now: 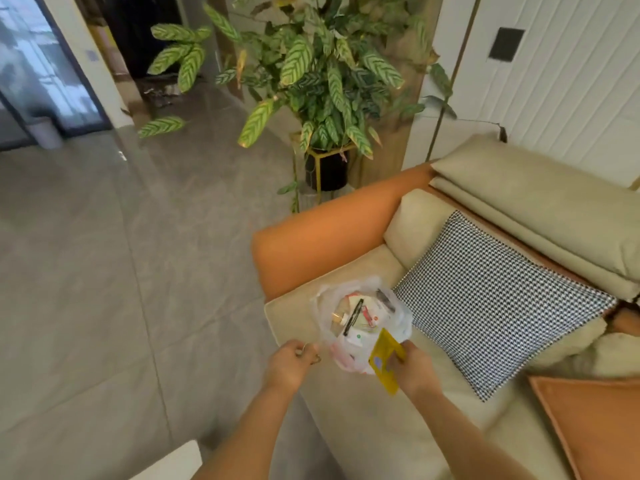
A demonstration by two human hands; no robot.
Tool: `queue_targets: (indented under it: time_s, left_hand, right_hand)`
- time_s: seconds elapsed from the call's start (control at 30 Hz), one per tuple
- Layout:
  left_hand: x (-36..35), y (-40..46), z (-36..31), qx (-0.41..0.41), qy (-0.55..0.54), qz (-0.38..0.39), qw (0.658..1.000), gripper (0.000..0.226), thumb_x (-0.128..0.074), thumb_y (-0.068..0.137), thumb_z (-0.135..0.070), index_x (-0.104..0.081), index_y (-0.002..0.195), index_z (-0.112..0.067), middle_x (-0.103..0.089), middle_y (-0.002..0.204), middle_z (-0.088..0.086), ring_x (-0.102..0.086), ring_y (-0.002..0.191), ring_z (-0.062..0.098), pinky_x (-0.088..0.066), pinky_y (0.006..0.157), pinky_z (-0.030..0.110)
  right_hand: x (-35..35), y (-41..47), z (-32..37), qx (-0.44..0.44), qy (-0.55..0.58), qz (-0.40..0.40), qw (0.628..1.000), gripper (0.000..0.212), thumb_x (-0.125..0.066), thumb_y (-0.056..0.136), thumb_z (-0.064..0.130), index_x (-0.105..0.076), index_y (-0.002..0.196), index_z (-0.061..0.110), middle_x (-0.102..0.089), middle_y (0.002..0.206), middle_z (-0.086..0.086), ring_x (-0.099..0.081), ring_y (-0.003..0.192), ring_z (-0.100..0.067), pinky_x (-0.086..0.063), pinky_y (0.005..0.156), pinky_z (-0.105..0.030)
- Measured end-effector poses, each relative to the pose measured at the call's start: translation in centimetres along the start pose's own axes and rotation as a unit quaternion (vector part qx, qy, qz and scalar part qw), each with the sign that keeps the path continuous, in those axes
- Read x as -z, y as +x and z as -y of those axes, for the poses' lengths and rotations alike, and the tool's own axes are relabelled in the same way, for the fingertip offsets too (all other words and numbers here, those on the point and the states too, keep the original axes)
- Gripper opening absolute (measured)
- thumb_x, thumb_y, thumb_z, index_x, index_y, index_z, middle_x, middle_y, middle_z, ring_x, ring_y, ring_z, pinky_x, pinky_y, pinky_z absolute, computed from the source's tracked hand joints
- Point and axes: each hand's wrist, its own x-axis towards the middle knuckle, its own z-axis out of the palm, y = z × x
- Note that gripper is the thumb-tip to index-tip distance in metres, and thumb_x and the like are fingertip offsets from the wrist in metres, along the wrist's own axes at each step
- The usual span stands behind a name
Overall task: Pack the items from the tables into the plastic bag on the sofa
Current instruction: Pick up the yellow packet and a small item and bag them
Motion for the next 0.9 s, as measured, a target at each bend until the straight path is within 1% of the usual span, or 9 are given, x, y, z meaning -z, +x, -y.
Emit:
queue_targets:
  time_s: [0.13, 0.27, 0.43, 0.53, 0.6, 0.67, 0.73, 0.8, 0.9]
  left_hand:
    - [-1.6, 4.0, -1.2, 0.032, -0.009, 0.028, 0.999, 0.036, -0.05, 0.094, -0.039, -0.062, 0.113, -0.012, -0.067, 0.111, 0.015, -0.066, 0.099, 0.035, -0.052, 0.085, 0.04]
    - [-3.8, 7.2, -3.8, 0.047, -0.013, 0.073, 0.996, 0.033, -0.052, 0.094, -0.033, -0.06, 0.114, -0.009, -0.066, 0.114, 0.016, -0.064, 0.099, 0.032, -0.051, 0.087, 0.037]
    - [-6.4, 11.6, -6.7, 0.069, -0.005, 0.089, 0.994, 0.028, -0.056, 0.091, -0.025, -0.062, 0.115, -0.01, -0.065, 0.118, 0.012, -0.061, 0.11, 0.029, -0.049, 0.09, 0.033]
    - [-7.9, 14.2, -8.4, 0.085, -0.008, 0.093, 0.992, 0.029, -0.055, 0.092, -0.025, -0.061, 0.116, -0.011, -0.066, 0.117, 0.012, -0.062, 0.108, 0.03, -0.051, 0.089, 0.035]
    - [-8.9, 16.0, -9.1, 0.085, 0.003, 0.089, 0.992, 0.029, -0.052, 0.093, -0.028, -0.062, 0.113, -0.011, -0.066, 0.113, 0.012, -0.062, 0.105, 0.03, -0.052, 0.09, 0.037]
    - [-9.7, 17.8, -9.4, 0.085, 0.013, 0.089, 0.992, 0.025, -0.051, 0.094, -0.029, -0.063, 0.106, -0.012, -0.066, 0.106, 0.012, -0.063, 0.103, 0.031, -0.054, 0.09, 0.039]
    - [-10.6, 19.7, -9.2, 0.086, 0.025, 0.09, 0.992, 0.023, -0.053, 0.094, -0.031, -0.062, 0.104, -0.014, -0.067, 0.104, 0.011, -0.064, 0.1, 0.03, -0.054, 0.087, 0.037]
    - [-11.8, 21.8, -8.6, 0.084, 0.053, 0.096, 0.99, 0.027, -0.055, 0.093, -0.032, -0.062, 0.11, -0.013, -0.067, 0.11, 0.008, -0.063, 0.101, 0.027, -0.051, 0.084, 0.031]
    - [-13.8, 25.0, -7.3, 0.071, 0.089, 0.112, 0.987, 0.029, -0.054, 0.092, -0.024, -0.059, 0.118, -0.012, -0.064, 0.118, 0.005, -0.059, 0.098, 0.019, -0.045, 0.079, 0.025]
  right_hand:
    - [-0.2, 2.2, 0.0, -0.042, 0.031, -0.012, 0.999, 0.01, -0.046, 0.092, 0.018, -0.052, 0.091, 0.01, -0.065, 0.097, -0.013, -0.061, 0.091, -0.031, -0.044, 0.073, -0.033]
    - [0.0, 6.0, 0.4, -0.067, 0.046, -0.003, 0.997, 0.02, -0.043, 0.091, 0.019, -0.057, 0.1, 0.008, -0.066, 0.099, -0.014, -0.061, 0.092, -0.031, -0.046, 0.076, -0.035]
    - [0.3, 11.2, 1.2, -0.055, 0.029, 0.038, 0.997, 0.023, -0.05, 0.091, 0.026, -0.062, 0.106, 0.013, -0.068, 0.095, -0.007, -0.06, 0.083, -0.022, -0.039, 0.068, -0.024]
    - [0.0, 14.3, 1.4, -0.072, 0.016, 0.056, 0.996, 0.025, -0.051, 0.091, 0.03, -0.061, 0.108, 0.015, -0.069, 0.094, -0.005, -0.066, 0.091, -0.025, -0.048, 0.074, -0.028]
    - [-0.4, 16.5, 1.4, -0.081, 0.025, 0.066, 0.994, 0.025, -0.053, 0.091, 0.028, -0.061, 0.108, 0.013, -0.069, 0.097, -0.006, -0.064, 0.095, -0.025, -0.048, 0.078, -0.03]
    - [-1.0, 18.5, 1.2, -0.094, 0.037, 0.066, 0.993, 0.025, -0.055, 0.09, 0.03, -0.062, 0.105, 0.012, -0.069, 0.1, -0.006, -0.063, 0.096, -0.024, -0.046, 0.078, -0.029]
    - [-2.0, 20.6, 0.7, -0.113, 0.037, 0.068, 0.991, 0.025, -0.052, 0.091, 0.035, -0.061, 0.103, 0.015, -0.069, 0.098, -0.004, -0.063, 0.092, -0.023, -0.048, 0.077, -0.03]
    - [-3.3, 22.8, -0.1, -0.128, 0.029, 0.067, 0.989, 0.022, -0.046, 0.094, 0.037, -0.058, 0.098, 0.018, -0.067, 0.095, -0.002, -0.062, 0.088, -0.021, -0.051, 0.078, -0.032]
    - [-5.5, 26.1, -1.2, -0.127, 0.014, 0.063, 0.99, 0.017, -0.04, 0.097, 0.03, -0.054, 0.096, 0.02, -0.063, 0.089, 0.001, -0.057, 0.082, -0.018, -0.046, 0.073, -0.029]
